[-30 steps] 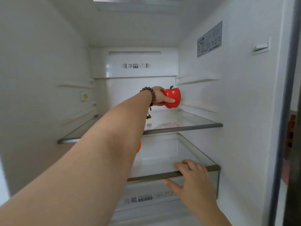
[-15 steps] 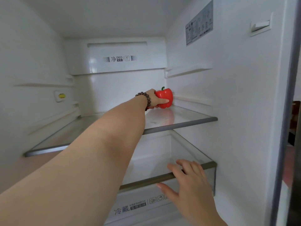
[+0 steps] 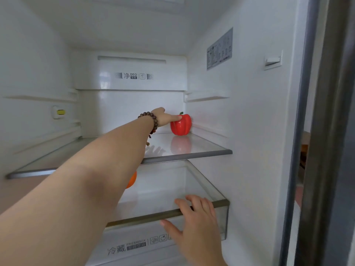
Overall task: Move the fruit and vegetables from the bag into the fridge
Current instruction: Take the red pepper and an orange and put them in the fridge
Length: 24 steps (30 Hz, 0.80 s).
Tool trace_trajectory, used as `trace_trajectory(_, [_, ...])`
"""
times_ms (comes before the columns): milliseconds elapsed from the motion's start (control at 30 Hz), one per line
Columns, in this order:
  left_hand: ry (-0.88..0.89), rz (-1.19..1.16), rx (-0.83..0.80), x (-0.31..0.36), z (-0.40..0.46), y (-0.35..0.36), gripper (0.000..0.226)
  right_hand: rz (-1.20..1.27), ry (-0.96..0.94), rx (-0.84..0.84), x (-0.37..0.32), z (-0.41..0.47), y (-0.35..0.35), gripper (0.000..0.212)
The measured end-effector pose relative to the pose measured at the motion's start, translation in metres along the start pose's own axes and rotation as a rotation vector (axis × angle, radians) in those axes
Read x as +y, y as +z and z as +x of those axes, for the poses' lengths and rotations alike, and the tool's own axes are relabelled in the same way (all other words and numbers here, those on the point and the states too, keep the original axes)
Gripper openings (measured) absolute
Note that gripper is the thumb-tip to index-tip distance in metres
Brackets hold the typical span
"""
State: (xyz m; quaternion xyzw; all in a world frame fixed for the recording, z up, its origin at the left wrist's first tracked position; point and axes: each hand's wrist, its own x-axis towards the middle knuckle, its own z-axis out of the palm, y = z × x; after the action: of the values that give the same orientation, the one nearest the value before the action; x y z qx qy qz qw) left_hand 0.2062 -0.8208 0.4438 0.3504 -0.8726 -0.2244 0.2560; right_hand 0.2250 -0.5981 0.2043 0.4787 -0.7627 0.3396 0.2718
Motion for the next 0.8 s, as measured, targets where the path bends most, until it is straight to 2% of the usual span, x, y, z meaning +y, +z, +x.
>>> trace_trajectory(100, [0.009, 0.151, 0.021, 0.003, -0.02, -0.013, 0.085, 0.016, 0.02, -0.02, -0.001, 0.001, -0.003, 0.05])
trace_trajectory(267, [0.109, 0.392, 0.057, 0.013, -0.077, -0.034, 0.076, 0.026, 0.014, -0.1, -0.001, 0.0, -0.01, 0.06])
trace_trajectory(500, [0.25, 0.526, 0.202, 0.004, -0.18, -0.028, 0.068, 0.099, 0.023, -0.229, -0.006, 0.001, -0.024, 0.08])
trace_trajectory(633, [0.28, 0.539, 0.311, -0.022, -0.241, -0.011, 0.068, 0.116, 0.027, -0.286, -0.012, -0.009, -0.033, 0.062])
trace_trajectory(800, [0.241, 0.578, 0.365, -0.058, -0.313, 0.018, 0.07, 0.211, 0.033, -0.309, -0.016, -0.035, -0.043, 0.061])
